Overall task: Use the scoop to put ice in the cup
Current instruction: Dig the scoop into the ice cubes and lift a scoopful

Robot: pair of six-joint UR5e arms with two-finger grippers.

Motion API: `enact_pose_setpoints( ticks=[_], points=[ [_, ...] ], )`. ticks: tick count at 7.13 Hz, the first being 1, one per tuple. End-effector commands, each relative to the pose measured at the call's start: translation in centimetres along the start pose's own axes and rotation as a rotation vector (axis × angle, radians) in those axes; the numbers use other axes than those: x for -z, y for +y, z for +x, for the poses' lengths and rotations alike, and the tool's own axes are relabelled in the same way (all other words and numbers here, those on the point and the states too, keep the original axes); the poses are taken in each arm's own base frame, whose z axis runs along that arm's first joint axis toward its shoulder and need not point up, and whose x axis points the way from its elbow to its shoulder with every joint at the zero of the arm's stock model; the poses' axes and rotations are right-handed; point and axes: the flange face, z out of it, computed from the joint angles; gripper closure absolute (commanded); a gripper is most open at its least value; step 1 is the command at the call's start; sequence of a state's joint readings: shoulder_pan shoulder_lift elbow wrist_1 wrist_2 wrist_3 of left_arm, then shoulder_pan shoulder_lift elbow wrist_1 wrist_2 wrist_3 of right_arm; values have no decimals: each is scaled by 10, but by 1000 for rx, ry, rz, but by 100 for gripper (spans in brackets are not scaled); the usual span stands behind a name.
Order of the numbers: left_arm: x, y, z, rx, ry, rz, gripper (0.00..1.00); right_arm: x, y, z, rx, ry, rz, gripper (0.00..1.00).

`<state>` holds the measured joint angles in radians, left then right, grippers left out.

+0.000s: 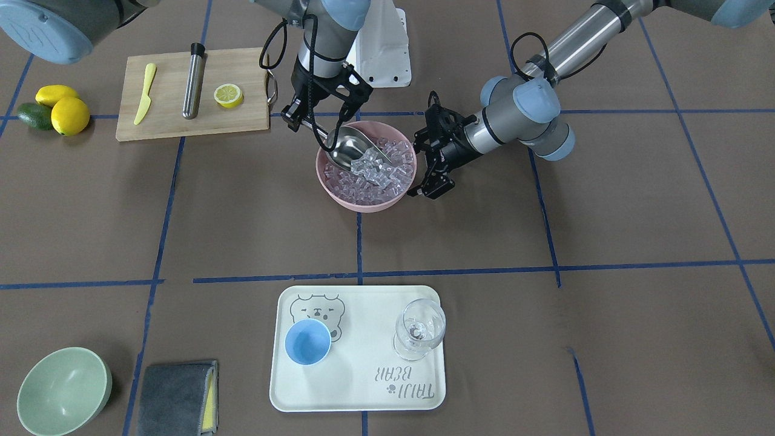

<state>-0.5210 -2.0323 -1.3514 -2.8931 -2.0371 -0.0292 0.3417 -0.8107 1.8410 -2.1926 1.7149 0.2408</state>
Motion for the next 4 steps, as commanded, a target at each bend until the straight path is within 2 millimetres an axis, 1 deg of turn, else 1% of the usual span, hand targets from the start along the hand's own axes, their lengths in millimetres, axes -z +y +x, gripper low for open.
enact_pose_setpoints(
  ticks=[1,2,4],
  points=[
    [0,-1,0,-1,-1,2,0,-5,0,3,-25,-20,81,100],
    [0,-1,0,-1,-1,2,0,-7,3,5,-33,-27,109,100],
    [0,-2,-1,-1,0,3,0,1,14,8,-37,-36,139,100]
  ],
)
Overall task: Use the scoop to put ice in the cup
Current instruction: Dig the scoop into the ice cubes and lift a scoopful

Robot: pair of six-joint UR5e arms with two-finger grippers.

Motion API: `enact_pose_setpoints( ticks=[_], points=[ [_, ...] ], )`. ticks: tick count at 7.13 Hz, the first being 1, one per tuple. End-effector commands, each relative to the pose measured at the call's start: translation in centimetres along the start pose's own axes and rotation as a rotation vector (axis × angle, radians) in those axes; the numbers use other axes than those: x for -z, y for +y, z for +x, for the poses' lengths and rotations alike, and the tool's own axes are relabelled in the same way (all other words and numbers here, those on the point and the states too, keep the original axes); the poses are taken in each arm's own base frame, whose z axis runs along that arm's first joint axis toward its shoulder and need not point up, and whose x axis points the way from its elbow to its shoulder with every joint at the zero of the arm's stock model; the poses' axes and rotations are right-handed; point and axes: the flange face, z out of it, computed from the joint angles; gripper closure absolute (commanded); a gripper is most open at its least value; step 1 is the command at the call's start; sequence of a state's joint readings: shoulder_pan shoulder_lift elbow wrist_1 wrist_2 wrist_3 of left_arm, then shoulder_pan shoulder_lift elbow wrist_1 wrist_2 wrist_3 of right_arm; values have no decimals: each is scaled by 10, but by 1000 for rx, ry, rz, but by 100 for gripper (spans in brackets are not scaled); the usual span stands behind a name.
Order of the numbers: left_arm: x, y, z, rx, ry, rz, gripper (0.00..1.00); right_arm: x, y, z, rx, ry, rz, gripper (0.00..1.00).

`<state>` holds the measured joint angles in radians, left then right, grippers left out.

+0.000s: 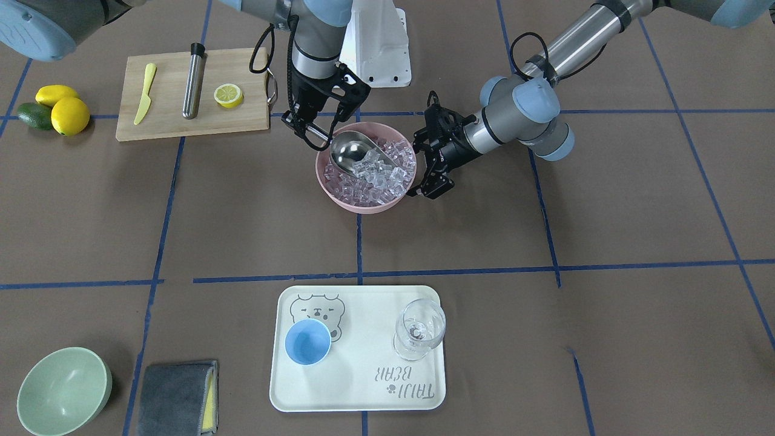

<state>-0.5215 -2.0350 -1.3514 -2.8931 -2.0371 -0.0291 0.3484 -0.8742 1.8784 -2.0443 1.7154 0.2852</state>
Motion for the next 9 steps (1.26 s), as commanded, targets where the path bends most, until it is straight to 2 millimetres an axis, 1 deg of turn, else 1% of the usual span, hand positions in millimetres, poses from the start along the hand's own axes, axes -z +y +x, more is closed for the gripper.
enact_pose_setpoints(
  ticks=[1,2,3,5,6,7,8,9],
  points=[
    [0,0,0,0,0,1,0,6,6,1,-20,-10,24,100],
    [0,0,0,0,0,1,0,5,6,2,-20,-17,55,100],
    [0,0,-1,0,-2,1,0,1,17,8,-22,-26,89,100],
    [0,0,-1,0,-2,1,0,17,28,13,-26,-34,128,100],
    [0,0,-1,0,-2,1,0,22,38,15,-73,-48,155,100],
    [0,0,-1,0,-2,1,0,22,42,18,-98,-60,190,100],
    [0,0,-1,0,-2,1,0,33,44,34,-140,-59,212,100],
    [1,-1,-1,-1,-2,2,0,41,43,57,-175,-44,220,100]
  ],
)
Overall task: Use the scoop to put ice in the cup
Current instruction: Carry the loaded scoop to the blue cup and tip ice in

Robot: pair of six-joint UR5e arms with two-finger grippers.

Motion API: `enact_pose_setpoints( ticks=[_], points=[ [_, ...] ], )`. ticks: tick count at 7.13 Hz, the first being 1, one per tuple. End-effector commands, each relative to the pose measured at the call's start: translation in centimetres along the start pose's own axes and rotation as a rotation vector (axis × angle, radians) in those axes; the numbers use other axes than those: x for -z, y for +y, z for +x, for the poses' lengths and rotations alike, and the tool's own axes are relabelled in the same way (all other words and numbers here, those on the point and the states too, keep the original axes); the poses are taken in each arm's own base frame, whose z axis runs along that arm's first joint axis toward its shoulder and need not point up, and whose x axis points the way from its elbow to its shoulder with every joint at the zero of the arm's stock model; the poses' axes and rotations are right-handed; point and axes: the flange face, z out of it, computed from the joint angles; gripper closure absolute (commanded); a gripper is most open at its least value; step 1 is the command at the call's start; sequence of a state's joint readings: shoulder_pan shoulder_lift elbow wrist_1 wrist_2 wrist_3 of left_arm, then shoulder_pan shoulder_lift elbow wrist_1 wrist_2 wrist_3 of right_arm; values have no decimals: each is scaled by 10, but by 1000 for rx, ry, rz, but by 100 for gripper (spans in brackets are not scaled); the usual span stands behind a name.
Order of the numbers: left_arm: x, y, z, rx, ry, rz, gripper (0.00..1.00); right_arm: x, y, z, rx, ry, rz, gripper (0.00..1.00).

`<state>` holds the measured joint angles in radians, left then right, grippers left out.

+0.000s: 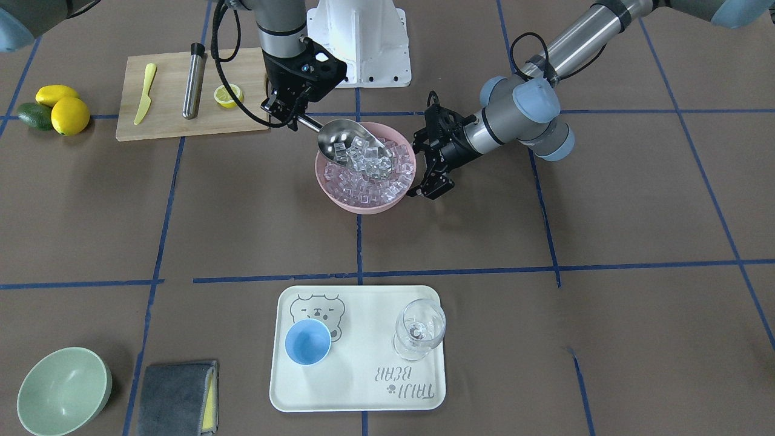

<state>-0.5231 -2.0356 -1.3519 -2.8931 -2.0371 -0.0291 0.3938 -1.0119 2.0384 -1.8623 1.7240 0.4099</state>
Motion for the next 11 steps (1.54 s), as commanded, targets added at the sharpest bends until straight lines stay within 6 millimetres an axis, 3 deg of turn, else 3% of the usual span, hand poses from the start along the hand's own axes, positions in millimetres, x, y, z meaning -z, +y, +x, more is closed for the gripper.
enact_pose_setpoints(
  ticks=[1,3,4,6,8,10,11],
  points=[
    [0,-1,0,0,0,1,0,18,-8,44,-111,30,30,100],
    [0,-1,0,-1,0,2,0,29,-14,103,-222,34,-44,100],
    [0,-2,0,-3,0,5,0,32,-29,131,-245,47,-66,100],
    [1,-4,-1,-5,-1,7,0,15,-62,189,-200,91,-171,100],
    [1,-4,-1,-6,-1,7,0,4,-108,243,-190,96,-256,100],
    [1,-5,0,-9,-1,12,0,-9,-126,273,-154,101,-324,100],
    [2,-4,-1,-10,-3,13,0,-8,-139,273,-149,98,-361,100]
  ],
)
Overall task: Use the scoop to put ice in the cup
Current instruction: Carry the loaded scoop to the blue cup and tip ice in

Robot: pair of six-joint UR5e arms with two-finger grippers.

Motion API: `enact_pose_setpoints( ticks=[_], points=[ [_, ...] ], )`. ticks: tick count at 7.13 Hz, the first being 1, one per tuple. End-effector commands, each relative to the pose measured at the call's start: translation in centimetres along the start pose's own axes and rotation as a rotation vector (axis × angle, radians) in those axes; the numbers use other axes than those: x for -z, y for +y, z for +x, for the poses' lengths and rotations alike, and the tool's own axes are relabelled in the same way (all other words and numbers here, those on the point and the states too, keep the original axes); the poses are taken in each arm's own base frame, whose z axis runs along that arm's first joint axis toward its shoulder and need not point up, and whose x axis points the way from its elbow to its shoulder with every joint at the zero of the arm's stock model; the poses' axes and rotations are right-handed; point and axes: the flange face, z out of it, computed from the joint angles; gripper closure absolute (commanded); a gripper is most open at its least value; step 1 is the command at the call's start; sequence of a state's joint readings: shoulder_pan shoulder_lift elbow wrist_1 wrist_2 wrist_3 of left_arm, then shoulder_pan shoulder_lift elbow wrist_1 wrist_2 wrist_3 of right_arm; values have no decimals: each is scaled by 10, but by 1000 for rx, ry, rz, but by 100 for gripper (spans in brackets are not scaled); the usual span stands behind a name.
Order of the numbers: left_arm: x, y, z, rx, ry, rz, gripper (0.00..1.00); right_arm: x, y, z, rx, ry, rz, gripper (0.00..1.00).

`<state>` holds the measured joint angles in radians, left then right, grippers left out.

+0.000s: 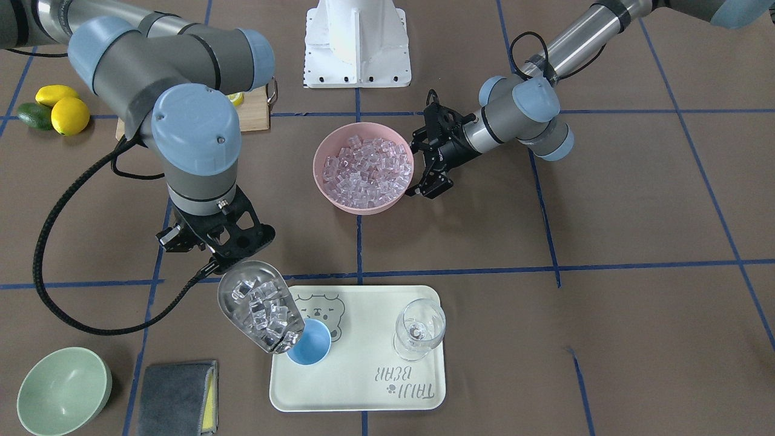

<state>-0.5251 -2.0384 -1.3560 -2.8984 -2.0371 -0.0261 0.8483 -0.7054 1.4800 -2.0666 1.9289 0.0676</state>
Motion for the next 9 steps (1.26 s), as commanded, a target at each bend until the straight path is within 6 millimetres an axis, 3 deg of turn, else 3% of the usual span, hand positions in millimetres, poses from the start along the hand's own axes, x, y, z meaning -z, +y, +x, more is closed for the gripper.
enact_pose_setpoints(
  ticks=[1,9],
  points=[
    [1,0,0,-2,-1,4,0,12,-19,2,29,5,-72,100],
    [1,-1,0,-3,-1,5,0,17,-5,-3,127,2,-213,100]
  ],
)
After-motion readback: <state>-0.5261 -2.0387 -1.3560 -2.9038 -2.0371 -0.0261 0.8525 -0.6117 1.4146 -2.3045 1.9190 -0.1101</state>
